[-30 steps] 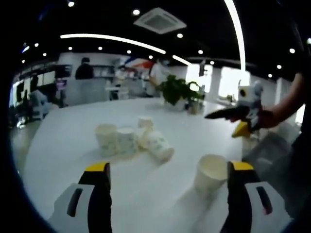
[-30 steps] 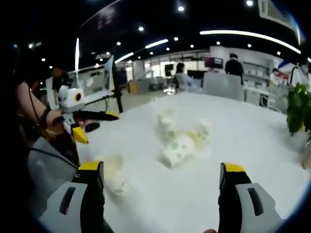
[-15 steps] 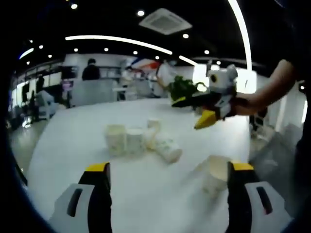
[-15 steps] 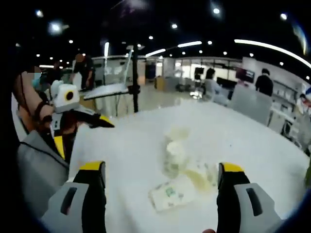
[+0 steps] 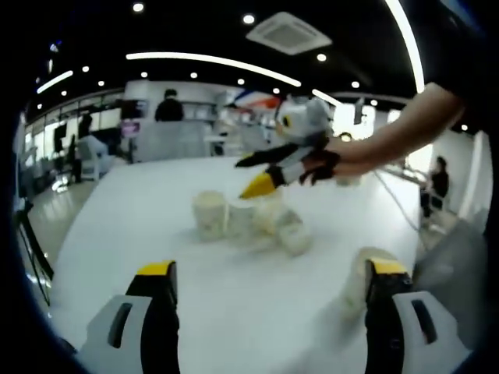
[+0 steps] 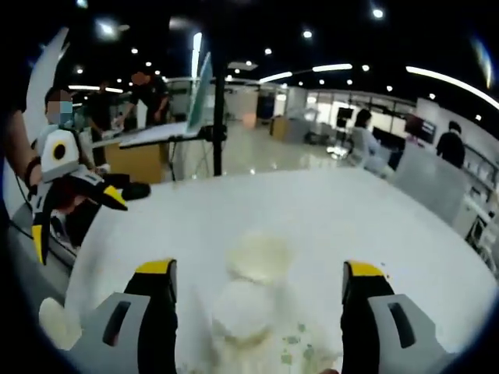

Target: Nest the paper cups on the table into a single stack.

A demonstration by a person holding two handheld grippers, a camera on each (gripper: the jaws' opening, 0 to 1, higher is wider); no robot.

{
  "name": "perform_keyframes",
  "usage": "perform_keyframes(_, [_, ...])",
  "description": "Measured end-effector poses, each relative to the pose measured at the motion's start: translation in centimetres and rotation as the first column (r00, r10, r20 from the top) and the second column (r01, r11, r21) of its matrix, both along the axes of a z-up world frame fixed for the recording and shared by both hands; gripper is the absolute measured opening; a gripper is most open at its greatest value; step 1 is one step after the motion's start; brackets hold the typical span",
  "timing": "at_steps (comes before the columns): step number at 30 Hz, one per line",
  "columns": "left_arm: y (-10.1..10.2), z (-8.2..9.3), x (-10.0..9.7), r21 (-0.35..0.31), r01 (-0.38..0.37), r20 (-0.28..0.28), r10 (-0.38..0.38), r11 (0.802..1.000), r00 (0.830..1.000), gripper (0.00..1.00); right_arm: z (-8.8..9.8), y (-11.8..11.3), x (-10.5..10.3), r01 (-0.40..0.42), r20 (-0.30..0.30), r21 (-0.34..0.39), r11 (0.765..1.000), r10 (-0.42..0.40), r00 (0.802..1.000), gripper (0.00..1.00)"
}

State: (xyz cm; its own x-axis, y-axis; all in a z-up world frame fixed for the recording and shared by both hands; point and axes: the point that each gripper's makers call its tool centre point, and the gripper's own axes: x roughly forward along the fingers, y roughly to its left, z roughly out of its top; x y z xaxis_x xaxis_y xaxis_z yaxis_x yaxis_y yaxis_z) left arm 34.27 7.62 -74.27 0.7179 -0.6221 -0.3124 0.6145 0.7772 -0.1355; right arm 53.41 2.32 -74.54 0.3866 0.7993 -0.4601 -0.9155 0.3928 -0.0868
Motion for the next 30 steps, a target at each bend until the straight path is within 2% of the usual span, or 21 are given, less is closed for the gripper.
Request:
perform_keyframes(8, [0.7,-0.3,0.5,-0.008,-0.04,-0.004,0.04,0.999,0.999,0.98,-2.0,2.1,0.9,-0.029,-0.011,-0.058,0.998,0.029,1.0,0.74])
perform_keyframes(17, [0.8,-0.7,0.4,-0.007,-0.044,-0.014,0.044,0.999,0.999,0.98,-3.7,3.4,0.4,-0.043,-0.037,-0.107,0.993,0.039,0.999,0.62])
perform_keyframes(27, [1.0,-0.7,0.4,-0.017,-0.05,-0.019,0.049,0.999,0.999,0.98,-3.9,3.8,0.3,-0.054,-0.052,-0.118,0.992,0.049,0.997,0.57])
perform_keyframes(30, [1.1,-0.5,0.4,-0.021,-0.057,-0.014,0.057,0.998,0.998,0.98,-4.0,4.0,0.1,-0.071,-0.061,-0.124,0.99,0.064,0.996,0.52])
